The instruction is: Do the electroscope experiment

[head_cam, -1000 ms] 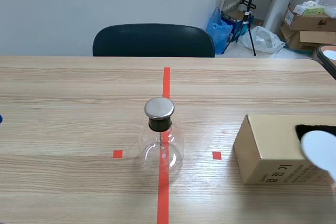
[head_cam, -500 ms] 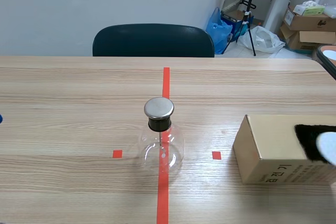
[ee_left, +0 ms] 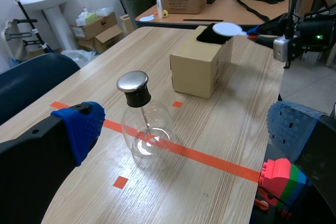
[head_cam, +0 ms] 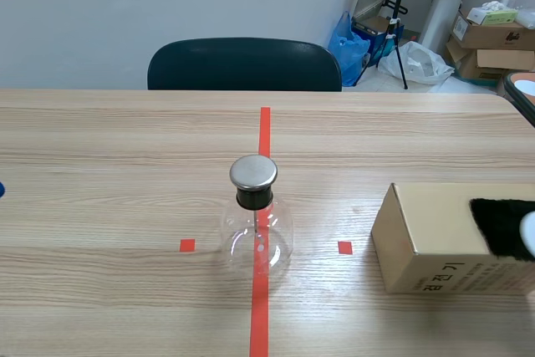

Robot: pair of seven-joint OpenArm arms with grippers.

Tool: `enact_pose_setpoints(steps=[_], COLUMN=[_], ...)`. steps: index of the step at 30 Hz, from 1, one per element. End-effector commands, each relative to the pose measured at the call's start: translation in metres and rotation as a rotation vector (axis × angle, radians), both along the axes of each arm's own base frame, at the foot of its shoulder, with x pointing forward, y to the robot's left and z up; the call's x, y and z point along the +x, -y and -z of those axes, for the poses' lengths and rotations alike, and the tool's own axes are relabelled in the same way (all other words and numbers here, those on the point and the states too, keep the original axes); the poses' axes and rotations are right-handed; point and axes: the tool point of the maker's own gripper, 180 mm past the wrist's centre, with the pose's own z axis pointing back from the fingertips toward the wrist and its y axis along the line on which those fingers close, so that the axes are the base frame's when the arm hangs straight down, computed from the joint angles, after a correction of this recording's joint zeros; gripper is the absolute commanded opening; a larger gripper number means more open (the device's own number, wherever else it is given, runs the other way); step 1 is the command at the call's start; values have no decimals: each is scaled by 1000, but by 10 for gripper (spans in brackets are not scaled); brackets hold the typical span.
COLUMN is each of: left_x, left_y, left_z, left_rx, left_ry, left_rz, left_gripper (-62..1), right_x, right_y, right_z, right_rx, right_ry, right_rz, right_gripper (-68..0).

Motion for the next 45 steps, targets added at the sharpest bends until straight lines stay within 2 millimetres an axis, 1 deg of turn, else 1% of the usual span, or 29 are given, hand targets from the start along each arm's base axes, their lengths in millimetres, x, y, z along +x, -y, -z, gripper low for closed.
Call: enact_pose_setpoints(steps=[1,2,3,4,5,7,8,9,12,13,14,16,17,18,21,22,23,26,27,28,30,31,32,35,45], left_x=[1,1,1,1,1,1,1,1,1,1,1,2,2,2,2,2,2,2,2,2,2,2,2,2,2], left_y=[0,0,0,0,0,0,0,0,0,0,0,0,0,0,0,0,0,0,0,0,0,0,0,0,-1], left_z=[-6,-7,-6,-6,-6,-6,-6,-6,-7,-7,-6,-7,-7,-7,-6,-7,-6,-5,-5,-5,-5,-5,-5,-4,-3], left_rx=[-21,-22,-22,-22,-22,-21,-21,-21,-22,-22,-21,-21,-21,-21,-21,-21,-21,-14,-14,-14,-15,-15,-14,-8,-2], left_ry=[16,16,16,16,16,16,16,16,16,16,16,17,17,17,17,17,16,13,13,13,13,13,13,10,6], left_rz=[-6,-6,-6,-6,-6,-6,-6,-6,-6,-6,-6,-6,-5,-5,-6,-6,-6,-6,-7,-7,-7,-7,-7,-8,-9], left_gripper=[14,14,14,14,14,14,14,14,14,14,14,14,14,14,14,14,14,14,14,14,14,14,14,14,14], right_x=[-1,-1,-3,-4,-3,-3,-3,-3,-3,-3,-2,-1,-2,-2,-1,-1,0,2,2,2,4,4,3,3,3], right_y=[-17,-31,-41,-43,-36,-10,-4,-6,-39,-42,-35,-8,1,-1,-34,-38,-34,5,7,2,-13,-17,-17,-8,-12], right_z=[-9,-8,-8,-8,-9,-9,-9,-9,-7,-8,-9,-11,-11,-10,-7,-7,-8,-11,-10,-10,-10,-10,-10,-10,-8], right_rx=[-48,-36,-28,-25,-25,-41,-48,-52,-32,-30,-28,-41,-55,-61,-29,-25,-28,-59,-65,-65,-55,-52,-52,-62,-81], right_ry=[27,27,25,26,30,29,27,23,22,24,30,37,33,28,17,19,28,38,33,32,34,33,32,29,21], right_rz=[-132,-211,-267,-278,-239,-96,-61,-75,-254,-270,-234,-84,-42,-54,-232,-252,-226,-17,-5,-34,-118,-138,-141,-97,-123], right_gripper=[-665,-665,-665,-665,-665,-665,-665,-665,-665,-665,-665,-665,-665,-665,-665,-665,-665,-665,-665,-665,-665,-665,-665,-665,-664])
